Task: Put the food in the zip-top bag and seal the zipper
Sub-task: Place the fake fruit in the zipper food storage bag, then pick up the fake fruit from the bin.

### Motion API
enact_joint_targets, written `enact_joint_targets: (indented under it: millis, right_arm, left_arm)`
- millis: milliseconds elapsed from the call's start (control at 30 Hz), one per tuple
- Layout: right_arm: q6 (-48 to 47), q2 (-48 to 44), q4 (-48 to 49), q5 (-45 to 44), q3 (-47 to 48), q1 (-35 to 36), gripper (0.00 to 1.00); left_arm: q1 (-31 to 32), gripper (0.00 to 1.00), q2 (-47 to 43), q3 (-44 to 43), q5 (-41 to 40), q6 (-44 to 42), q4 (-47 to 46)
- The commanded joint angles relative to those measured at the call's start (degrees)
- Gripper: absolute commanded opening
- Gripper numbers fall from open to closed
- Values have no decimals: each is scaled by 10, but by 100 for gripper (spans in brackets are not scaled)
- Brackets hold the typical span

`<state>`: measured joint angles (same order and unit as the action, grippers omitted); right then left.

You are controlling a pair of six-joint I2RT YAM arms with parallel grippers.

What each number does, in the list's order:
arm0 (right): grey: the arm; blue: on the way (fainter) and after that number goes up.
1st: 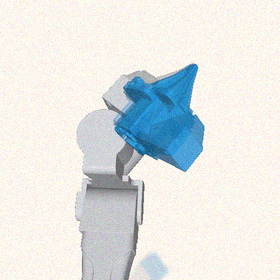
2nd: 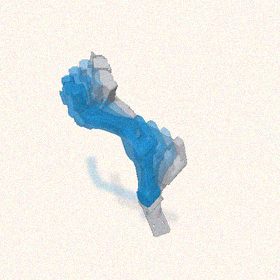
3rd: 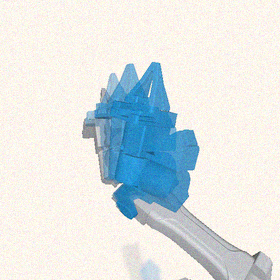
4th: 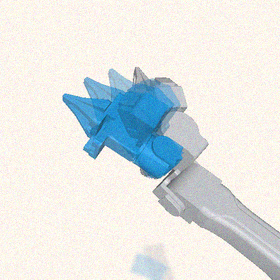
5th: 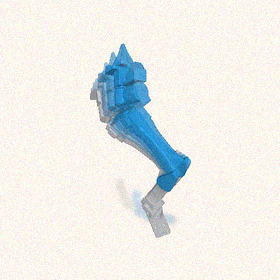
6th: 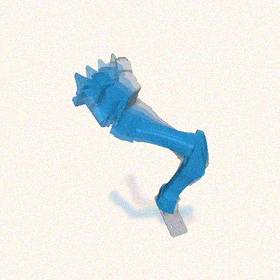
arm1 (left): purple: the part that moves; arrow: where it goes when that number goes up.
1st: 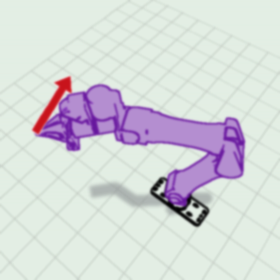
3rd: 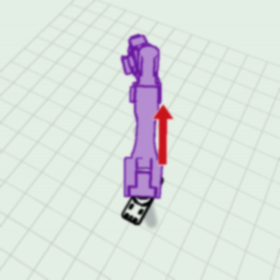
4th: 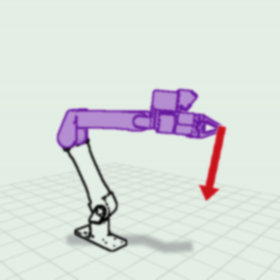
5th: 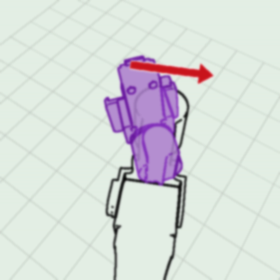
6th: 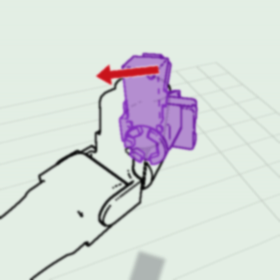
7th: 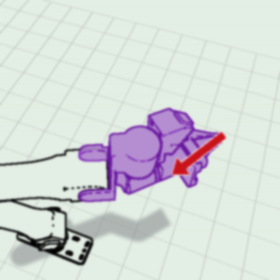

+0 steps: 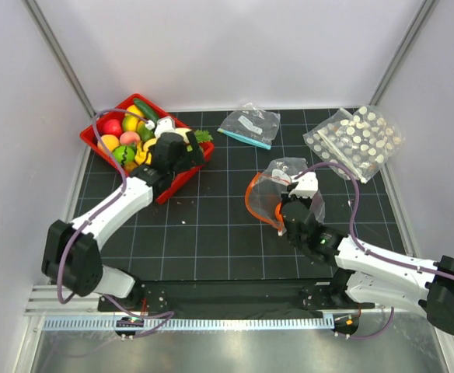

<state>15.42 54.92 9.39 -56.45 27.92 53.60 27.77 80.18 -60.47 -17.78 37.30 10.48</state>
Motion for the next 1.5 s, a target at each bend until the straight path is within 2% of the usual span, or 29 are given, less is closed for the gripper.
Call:
enact_joint_targets:
  millis: [0, 233, 633, 1067, 1133, 1233, 1300, 1333, 1367, 1467]
  right_arm:
    - [17, -1, 27, -25, 2, 0, 1]
    - [17, -4, 27, -28, -1, 0, 1]
    - [18, 8, 27, -27, 3, 0, 1]
    - [15, 13, 28, -31, 3, 0, 1]
    - [15, 15, 28, -31, 4, 0, 1]
    - [15, 15, 28, -31, 4, 0, 1]
    - [15, 12, 27, -31, 4, 0, 1]
    - [15, 12, 28, -31, 4, 0, 1]
    - [15, 13, 27, -31, 4, 0, 1]
    - [15, 16, 28, -29, 5, 1, 1]
  left_arm:
    - [-5, 100, 55, -54, -11, -3, 13]
    - [-17, 100, 160, -133, -33, -18, 48]
    - [-71, 100, 233, -199, 21, -22, 67]
    - [-81, 100, 367, -288, 49, -30, 72]
    - [-83, 96, 382, -297, 52, -29, 73]
    - [-85, 83, 376, -284, 53, -25, 60]
    - [-85, 72, 358, -260, 52, -24, 37]
    - [-85, 64, 350, -253, 51, -24, 32]
    - [-85, 51, 342, -247, 50, -25, 28]
    - [-85, 44, 297, -215, 49, -21, 17]
